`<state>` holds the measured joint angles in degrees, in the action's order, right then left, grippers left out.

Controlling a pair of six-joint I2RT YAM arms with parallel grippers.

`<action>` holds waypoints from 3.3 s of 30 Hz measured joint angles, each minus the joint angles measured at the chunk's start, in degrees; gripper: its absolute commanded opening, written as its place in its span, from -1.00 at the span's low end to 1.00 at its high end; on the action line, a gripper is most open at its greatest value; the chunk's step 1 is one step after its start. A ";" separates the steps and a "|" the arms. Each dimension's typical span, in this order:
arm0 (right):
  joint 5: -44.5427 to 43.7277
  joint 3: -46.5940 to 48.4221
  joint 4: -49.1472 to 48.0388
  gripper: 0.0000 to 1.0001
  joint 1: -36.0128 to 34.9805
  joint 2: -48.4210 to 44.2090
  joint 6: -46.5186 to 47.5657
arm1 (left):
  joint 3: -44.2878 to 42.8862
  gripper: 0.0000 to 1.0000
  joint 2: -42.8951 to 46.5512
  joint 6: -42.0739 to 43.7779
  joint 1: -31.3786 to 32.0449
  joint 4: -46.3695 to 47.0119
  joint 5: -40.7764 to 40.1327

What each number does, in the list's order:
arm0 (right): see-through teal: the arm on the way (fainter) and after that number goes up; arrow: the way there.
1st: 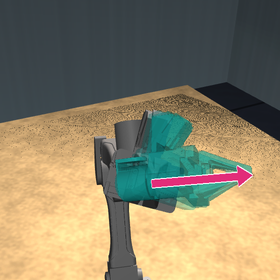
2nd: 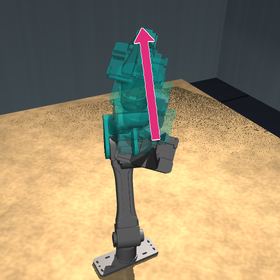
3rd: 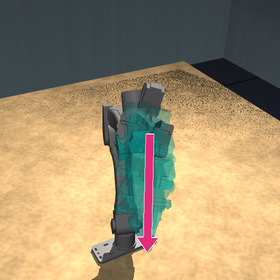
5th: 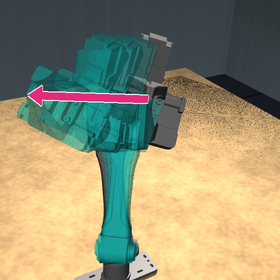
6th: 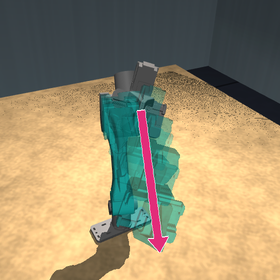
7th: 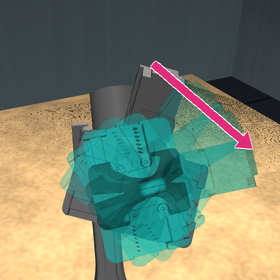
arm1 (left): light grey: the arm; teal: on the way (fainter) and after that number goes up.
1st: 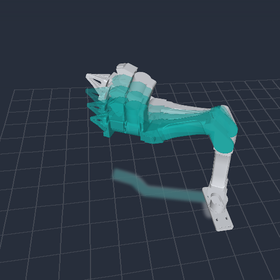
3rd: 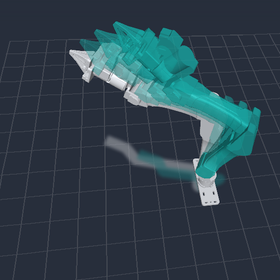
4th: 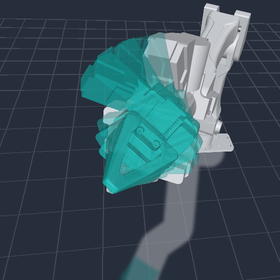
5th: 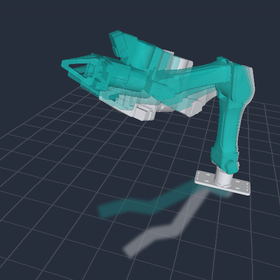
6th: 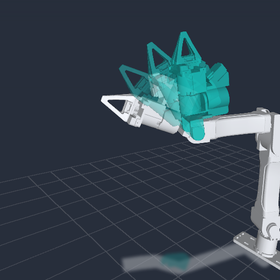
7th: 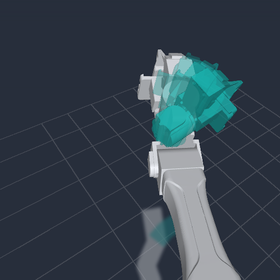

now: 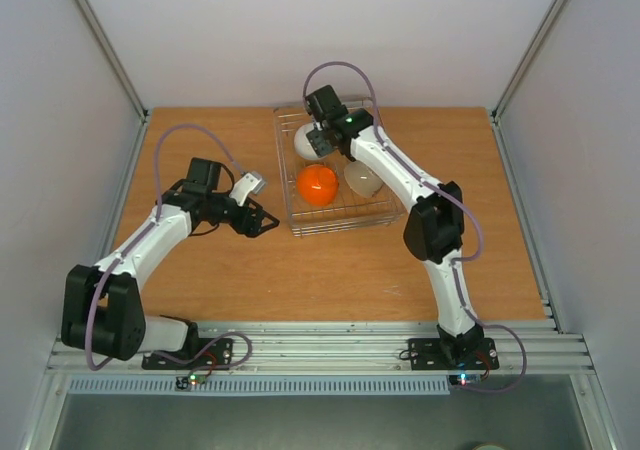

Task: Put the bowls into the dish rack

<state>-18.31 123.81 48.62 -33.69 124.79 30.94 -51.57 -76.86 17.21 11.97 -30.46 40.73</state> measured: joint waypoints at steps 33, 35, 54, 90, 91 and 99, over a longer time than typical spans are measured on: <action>-6.32 20.55 16.57 -0.94 2.23 18.51 4.94 | -0.07 0.57 -1.57 1.29 0.00 -2.23 0.48; -6.32 20.61 17.29 -0.93 2.21 18.53 5.11 | -0.07 0.57 -1.57 1.29 0.00 -2.32 0.48; -6.88 22.71 20.48 0.24 2.19 20.41 6.21 | -0.09 0.57 -1.64 1.29 0.00 -2.43 0.63; 3.74 20.85 15.61 0.70 2.49 18.47 4.94 | -0.92 0.57 -3.10 1.62 0.00 -3.23 1.16; 4.59 20.72 15.43 0.70 2.47 18.25 4.90 | -0.92 0.57 -3.10 1.68 0.00 -3.26 1.16; 13.35 19.58 13.66 0.70 2.32 16.79 3.74 | -0.94 0.57 -3.10 1.90 0.00 -3.41 1.16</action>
<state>-4.95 143.39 62.28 -31.38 141.58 34.68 -52.51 -79.96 19.11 11.97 -33.87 41.89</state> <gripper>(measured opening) 0.852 0.784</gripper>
